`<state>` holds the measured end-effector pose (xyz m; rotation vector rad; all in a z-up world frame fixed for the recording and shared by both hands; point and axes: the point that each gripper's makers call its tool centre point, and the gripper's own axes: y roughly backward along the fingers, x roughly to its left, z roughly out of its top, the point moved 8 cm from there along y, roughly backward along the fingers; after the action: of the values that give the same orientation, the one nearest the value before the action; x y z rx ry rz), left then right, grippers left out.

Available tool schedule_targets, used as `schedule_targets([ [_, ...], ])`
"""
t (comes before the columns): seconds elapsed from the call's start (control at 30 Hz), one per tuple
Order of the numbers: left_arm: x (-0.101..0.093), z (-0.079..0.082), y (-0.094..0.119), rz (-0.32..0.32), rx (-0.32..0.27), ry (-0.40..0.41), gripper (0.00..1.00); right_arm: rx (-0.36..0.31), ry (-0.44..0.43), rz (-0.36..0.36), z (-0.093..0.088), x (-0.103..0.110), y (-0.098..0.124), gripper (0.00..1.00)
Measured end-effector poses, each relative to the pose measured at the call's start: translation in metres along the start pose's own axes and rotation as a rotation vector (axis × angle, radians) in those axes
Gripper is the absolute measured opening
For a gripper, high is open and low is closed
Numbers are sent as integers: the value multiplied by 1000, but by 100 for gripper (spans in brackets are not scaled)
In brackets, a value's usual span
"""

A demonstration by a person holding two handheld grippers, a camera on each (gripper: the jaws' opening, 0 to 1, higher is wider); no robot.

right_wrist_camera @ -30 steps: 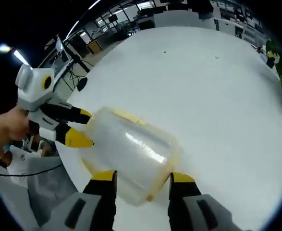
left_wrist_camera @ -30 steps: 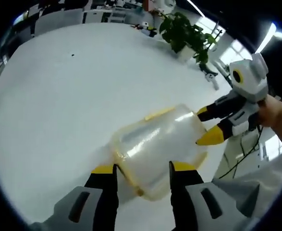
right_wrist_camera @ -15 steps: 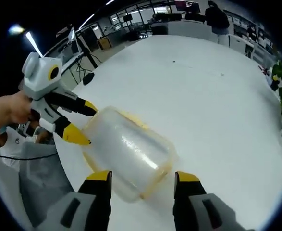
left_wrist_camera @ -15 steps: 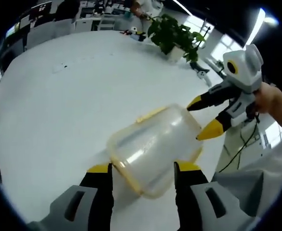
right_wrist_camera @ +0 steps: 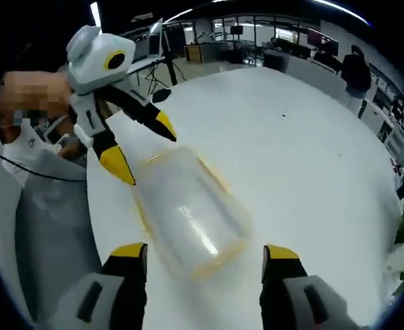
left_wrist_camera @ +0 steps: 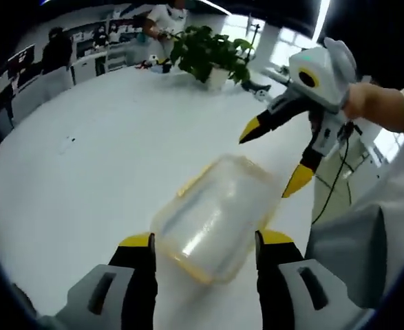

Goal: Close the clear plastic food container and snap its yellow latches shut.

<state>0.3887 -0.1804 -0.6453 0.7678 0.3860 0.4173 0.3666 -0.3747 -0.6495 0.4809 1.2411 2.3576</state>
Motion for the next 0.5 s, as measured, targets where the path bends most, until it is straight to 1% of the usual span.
schedule_targets([
  [0.07,-2,1,0,-11,6,-20,56,23,16,0,-1,0,0,72],
  [0.1,-2,2,0,-4,11,-30,57,23,30,-4,-1,-2,1,72],
  [0.13,-1,4,0,-5,7,-60,58,20,31,-4,-1,-2,2,73],
  [0.17,0,5,1,-17,7,-110,58,18,33,0,-1,-3,4,74],
  [0.2,-1,5,1,-27,12,-140,58,14,37,8,0,-3,5,75],
  [0.23,-1,4,2,-29,31,-172,59,-1,45,22,1,-3,7,78],
  [0.27,-1,4,2,-41,38,-198,60,-8,53,31,2,-2,8,79],
  [0.3,-3,4,2,-61,35,-252,61,-24,86,50,4,-1,9,80],
  [0.33,-3,3,3,-67,43,-282,61,-41,120,56,6,-1,11,79],
  [0.37,-4,2,3,-76,55,-320,61,-68,181,63,9,0,13,76],
  [0.4,-3,3,3,-75,52,-363,60,-87,223,77,11,2,14,72],
  [0.43,-4,5,4,-74,37,-397,56,-116,265,97,15,4,16,65],
  [0.47,-5,6,4,-79,35,-420,53,-136,284,110,17,6,17,60],
  [0.5,-6,6,4,-86,31,-412,51,-152,307,123,19,7,17,56],
])
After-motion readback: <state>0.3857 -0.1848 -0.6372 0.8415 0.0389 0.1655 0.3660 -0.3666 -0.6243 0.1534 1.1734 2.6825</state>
